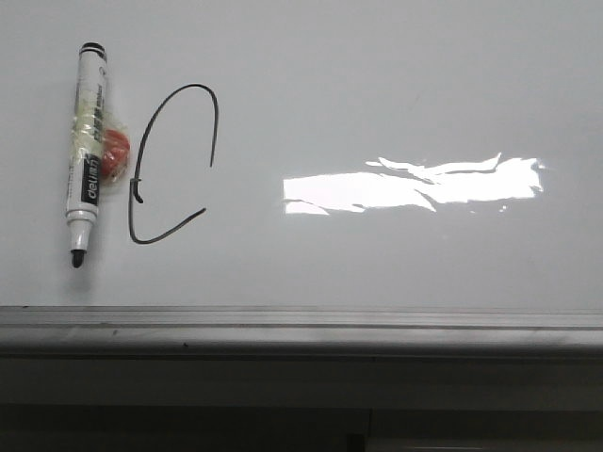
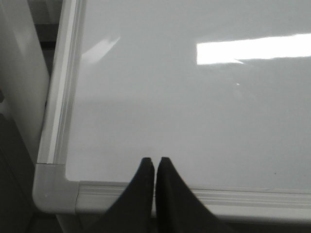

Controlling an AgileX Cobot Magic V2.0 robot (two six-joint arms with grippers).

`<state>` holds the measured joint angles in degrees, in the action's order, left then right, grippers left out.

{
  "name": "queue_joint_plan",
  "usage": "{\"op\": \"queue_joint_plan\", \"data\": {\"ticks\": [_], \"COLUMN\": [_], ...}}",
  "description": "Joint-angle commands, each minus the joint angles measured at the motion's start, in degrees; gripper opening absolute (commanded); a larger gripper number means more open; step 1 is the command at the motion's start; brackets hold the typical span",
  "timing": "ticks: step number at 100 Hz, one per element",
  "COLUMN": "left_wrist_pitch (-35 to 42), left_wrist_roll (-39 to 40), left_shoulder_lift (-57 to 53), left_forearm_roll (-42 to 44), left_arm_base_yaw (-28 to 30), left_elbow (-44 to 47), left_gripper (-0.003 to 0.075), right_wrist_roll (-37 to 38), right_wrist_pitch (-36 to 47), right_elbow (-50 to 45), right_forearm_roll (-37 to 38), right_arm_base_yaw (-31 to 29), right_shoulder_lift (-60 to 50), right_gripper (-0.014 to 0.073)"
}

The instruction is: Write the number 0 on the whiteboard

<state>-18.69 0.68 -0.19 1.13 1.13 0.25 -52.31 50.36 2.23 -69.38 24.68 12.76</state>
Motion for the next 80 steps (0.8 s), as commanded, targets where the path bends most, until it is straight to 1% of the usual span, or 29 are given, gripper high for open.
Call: {"op": "queue_joint_plan", "data": {"ticks": [1,5,11,15,18,22,25,26,27,30,31,32,36,37,39,40,45,49,57,72,75,80], "left_wrist_pitch": [3.18,3.18,3.18,3.18,3.18,3.18,3.18,3.18,3.18,3.18,3.18,3.18,3.18,3.18,3.18,3.18,3.18,3.18,3.18,3.18,3.18,3.18], "left_wrist_roll": [0.04,0.04,0.04,0.04,0.04,0.04,0.04,0.04,0.04,0.04,0.04,0.04,0.04,0.04,0.04,0.04,0.04,0.04,0.04,0.04,0.04,0.04], "left_shoulder_lift": [-1.69,-1.69,-1.69,-1.69,-1.69,-1.69,-1.69,-1.69,-1.69,-1.69,-1.69,-1.69,-1.69,-1.69,-1.69,-1.69,-1.69,-1.69,-1.69,-1.69,-1.69,-1.69], "left_forearm_roll": [-0.64,-0.64,-0.64,-0.64,-0.64,-0.64,-0.64,-0.64,-0.64,-0.64,-0.64,-0.64,-0.64,-0.64,-0.64,-0.64,-0.64,-0.64,-0.64,-0.64,-0.64,-0.64], "left_arm_base_yaw": [0.04,0.04,0.04,0.04,0.04,0.04,0.04,0.04,0.04,0.04,0.04,0.04,0.04,0.04,0.04,0.04,0.04,0.04,0.04,0.04,0.04,0.04], "left_elbow": [1.84,1.84,1.84,1.84,1.84,1.84,1.84,1.84,1.84,1.84,1.84,1.84,1.84,1.84,1.84,1.84,1.84,1.84,1.84,1.84,1.84,1.84], "left_gripper": [-0.002,-0.002,-0.002,-0.002,-0.002,-0.002,-0.002,-0.002,-0.002,-0.002,-0.002,-0.002,-0.002,-0.002,-0.002,-0.002,-0.002,-0.002,-0.002,-0.002,-0.002,-0.002], "right_wrist_roll": [8.49,14.98,23.25,27.31,29.01,30.93,32.75,35.08,35.08,39.85,42.09,42.09,50.91,52.31,54.66,57.11,64.5,66.41,66.42,66.31,66.31,66.04], "right_wrist_pitch": [-3.91,-4.82,-6.4,-6.52,-7.49,-12.95,-15.77,-17.51,-18.47,-22.34,-24.25,-25.26,-31.58,-32.7,-35.67,-36.54,-44.14,-48.37,-55.75,-66.72,-68.28,-68.13], "right_elbow": [-0.19,-0.99,-2.29,-3.5,-3.73,-3.58,-3.58,-3.58,-3.58,-3.58,-3.58,-3.58,-3.58,-3.58,-3.58,-3.58,-3.58,-3.58,-3.58,-3.58,-3.58,-3.58], "right_forearm_roll": [24.25,31.34,39.17,43.41,45.2,48.01,51.36,53.29,54.26,58.06,61.05,61.05,68.66,68.66,71.91,73.92,79.13,79.91,79.9,82.18,82.18,82.44], "right_arm_base_yaw": [-0.56,-1.18,-2.99,-4.19,-5.3,-7.52,-9.18,-10.07,-10.53,-12.44,-13.43,-13.94,-16.9,-17.38,-18.81,-19.24,-22.24,-23.73,-26.26,-26.9,-26.9,-26.9], "right_shoulder_lift": [-2.12,-4.03,-6.63,-8.02,-8.73,-10.19,-10.94,-11.33,-11.52,-12.31,-12.91,-12.91,-14.43,-14.43,-14.6,-14.45,-14.5,-14.5,-14.5,-14.5,-14.5,-14.5], "right_gripper": [-0.005,-0.005,-0.005,-0.005,-0.005,-0.005,-0.005,-0.005,-0.005,-0.005,-0.005,-0.005,-0.005,-0.005,-0.005,-0.005,-0.005,-0.005,-0.005,-0.005,-0.005,-0.005]}}
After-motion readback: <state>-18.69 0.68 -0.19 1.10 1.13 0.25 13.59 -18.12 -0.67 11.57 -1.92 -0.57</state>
